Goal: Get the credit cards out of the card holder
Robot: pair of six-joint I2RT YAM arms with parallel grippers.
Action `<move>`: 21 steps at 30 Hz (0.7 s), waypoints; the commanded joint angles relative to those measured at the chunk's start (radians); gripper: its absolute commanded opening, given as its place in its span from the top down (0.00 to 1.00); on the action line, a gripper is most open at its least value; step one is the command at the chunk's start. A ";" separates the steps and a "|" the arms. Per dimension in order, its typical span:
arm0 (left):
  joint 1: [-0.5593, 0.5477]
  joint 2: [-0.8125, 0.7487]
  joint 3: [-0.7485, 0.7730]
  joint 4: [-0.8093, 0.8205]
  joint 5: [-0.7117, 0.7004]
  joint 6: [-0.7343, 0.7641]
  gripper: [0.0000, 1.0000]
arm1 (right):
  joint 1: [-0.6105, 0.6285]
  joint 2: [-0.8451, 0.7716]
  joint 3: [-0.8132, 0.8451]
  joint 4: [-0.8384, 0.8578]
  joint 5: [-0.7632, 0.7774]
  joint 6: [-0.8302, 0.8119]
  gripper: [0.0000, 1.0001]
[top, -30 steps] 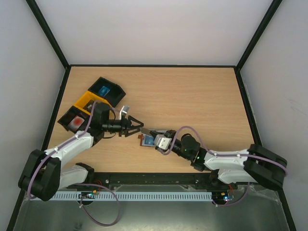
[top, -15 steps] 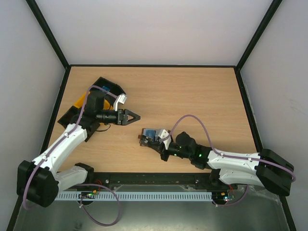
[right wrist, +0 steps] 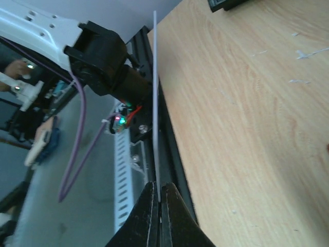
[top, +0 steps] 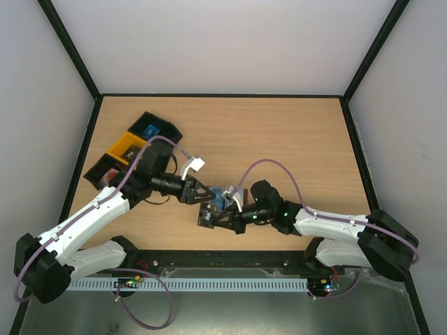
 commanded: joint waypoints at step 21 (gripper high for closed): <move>-0.099 -0.012 0.039 -0.250 -0.135 0.104 0.84 | -0.028 -0.096 0.033 -0.066 -0.104 0.121 0.98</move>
